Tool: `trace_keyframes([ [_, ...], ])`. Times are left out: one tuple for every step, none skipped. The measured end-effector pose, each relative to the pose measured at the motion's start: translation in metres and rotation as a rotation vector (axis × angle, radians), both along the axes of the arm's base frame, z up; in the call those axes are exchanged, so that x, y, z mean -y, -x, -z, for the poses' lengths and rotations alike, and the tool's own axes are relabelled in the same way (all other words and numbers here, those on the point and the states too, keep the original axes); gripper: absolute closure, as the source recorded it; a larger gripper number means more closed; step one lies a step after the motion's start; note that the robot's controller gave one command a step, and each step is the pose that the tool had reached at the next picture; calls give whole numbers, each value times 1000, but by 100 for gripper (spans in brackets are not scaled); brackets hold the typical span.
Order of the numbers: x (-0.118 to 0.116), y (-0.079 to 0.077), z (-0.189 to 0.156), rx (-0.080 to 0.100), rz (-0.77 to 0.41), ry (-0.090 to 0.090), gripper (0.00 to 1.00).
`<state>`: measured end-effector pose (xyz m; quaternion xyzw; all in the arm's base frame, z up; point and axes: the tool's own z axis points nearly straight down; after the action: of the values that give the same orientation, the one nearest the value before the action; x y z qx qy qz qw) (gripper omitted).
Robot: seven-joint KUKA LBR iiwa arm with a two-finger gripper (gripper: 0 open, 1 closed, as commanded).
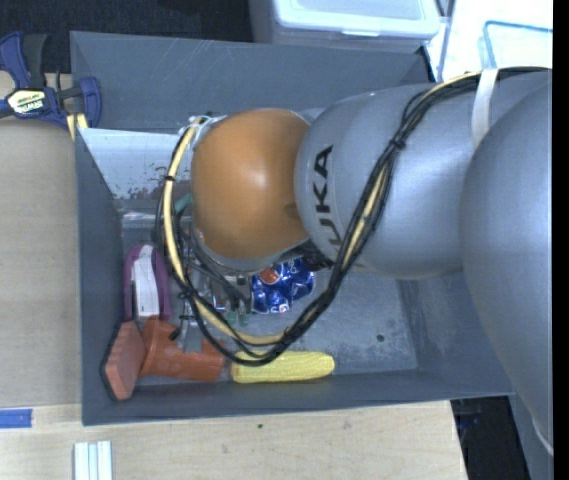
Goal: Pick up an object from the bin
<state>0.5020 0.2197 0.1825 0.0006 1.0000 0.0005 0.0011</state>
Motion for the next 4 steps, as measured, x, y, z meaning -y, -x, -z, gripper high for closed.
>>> trace_keyframes([
  [-2, 14, 99, 1, -381, -1, 0],
  [-5, 15, 24, 7, -305, -2, 0],
  [14, 0, 84, -7, -680, 0, 0],
  [-3, 15, 109, 17, -563, 1, 0],
])
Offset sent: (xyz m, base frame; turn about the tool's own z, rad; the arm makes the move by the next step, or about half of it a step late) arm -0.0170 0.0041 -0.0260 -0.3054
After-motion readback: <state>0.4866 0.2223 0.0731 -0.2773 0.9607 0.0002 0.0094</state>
